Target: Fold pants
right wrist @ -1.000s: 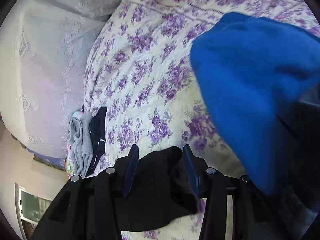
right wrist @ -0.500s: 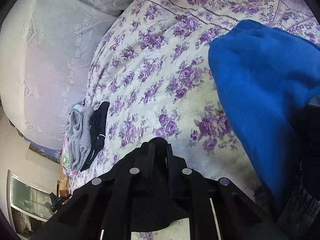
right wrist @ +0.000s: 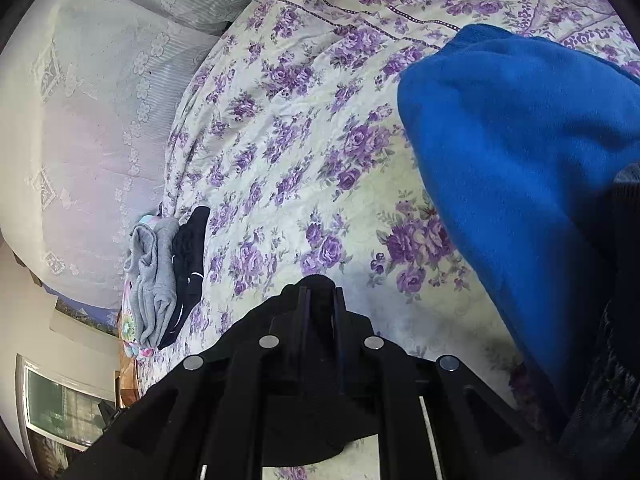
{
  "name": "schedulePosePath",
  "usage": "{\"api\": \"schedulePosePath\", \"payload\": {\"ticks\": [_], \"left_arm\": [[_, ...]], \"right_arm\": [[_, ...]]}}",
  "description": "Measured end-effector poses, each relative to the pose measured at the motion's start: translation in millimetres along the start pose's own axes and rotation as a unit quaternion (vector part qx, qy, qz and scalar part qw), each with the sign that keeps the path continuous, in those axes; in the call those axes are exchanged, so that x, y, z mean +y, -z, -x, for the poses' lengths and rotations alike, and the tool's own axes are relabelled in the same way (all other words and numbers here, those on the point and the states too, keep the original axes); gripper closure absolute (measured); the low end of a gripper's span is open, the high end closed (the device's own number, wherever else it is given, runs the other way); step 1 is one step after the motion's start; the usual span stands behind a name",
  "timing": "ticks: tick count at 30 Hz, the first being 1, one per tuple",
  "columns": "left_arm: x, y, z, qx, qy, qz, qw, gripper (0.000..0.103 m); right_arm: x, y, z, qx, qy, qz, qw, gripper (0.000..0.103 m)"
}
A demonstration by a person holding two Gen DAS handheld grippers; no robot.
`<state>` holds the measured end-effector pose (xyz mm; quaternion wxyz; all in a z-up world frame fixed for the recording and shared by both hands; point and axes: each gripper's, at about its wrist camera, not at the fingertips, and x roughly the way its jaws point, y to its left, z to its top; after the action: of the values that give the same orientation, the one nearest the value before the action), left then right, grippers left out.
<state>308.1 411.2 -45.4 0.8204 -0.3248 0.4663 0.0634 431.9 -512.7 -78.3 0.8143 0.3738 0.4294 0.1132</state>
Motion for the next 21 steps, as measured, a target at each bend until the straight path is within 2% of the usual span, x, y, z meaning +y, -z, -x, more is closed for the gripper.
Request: {"api": "schedulePosePath", "payload": {"ticks": [2, 3, 5, 7, 8, 11, 15, 21], "left_arm": [[3, 4, -13, 0.019, 0.007, -0.009, 0.9997, 0.051], [2, 6, -20, 0.024, 0.001, -0.019, 0.9995, 0.051], [-1, 8, -24, 0.014, -0.001, -0.031, 0.9994, 0.062], [0, 6, -20, 0.000, 0.011, -0.020, 0.9997, 0.064], [0, 5, -17, -0.009, 0.015, -0.014, 0.9998, 0.094], [0, 1, 2, -0.040, 0.033, 0.000, 0.9987, 0.095], [-9, 1, 41, -0.084, 0.072, -0.007, 0.9939, 0.096], [-13, 20, 90, -0.118, 0.123, -0.009, 0.9854, 0.096]], "right_arm": [[-1, 0, 0, 0.001, 0.000, -0.003, 1.000, 0.092], [-1, 0, 0, 0.002, 0.001, -0.004, 1.000, 0.092], [-2, 1, -1, 0.003, 0.003, -0.008, 1.000, 0.092], [-1, 1, 0, 0.001, 0.004, -0.012, 1.000, 0.092], [0, 1, 2, -0.003, 0.003, -0.013, 1.000, 0.092], [6, 0, 14, -0.024, -0.001, -0.010, 1.000, 0.094], [22, 2, 40, -0.051, -0.015, 0.005, 0.999, 0.095], [37, 21, 94, -0.088, -0.050, 0.027, 0.994, 0.097]]}}
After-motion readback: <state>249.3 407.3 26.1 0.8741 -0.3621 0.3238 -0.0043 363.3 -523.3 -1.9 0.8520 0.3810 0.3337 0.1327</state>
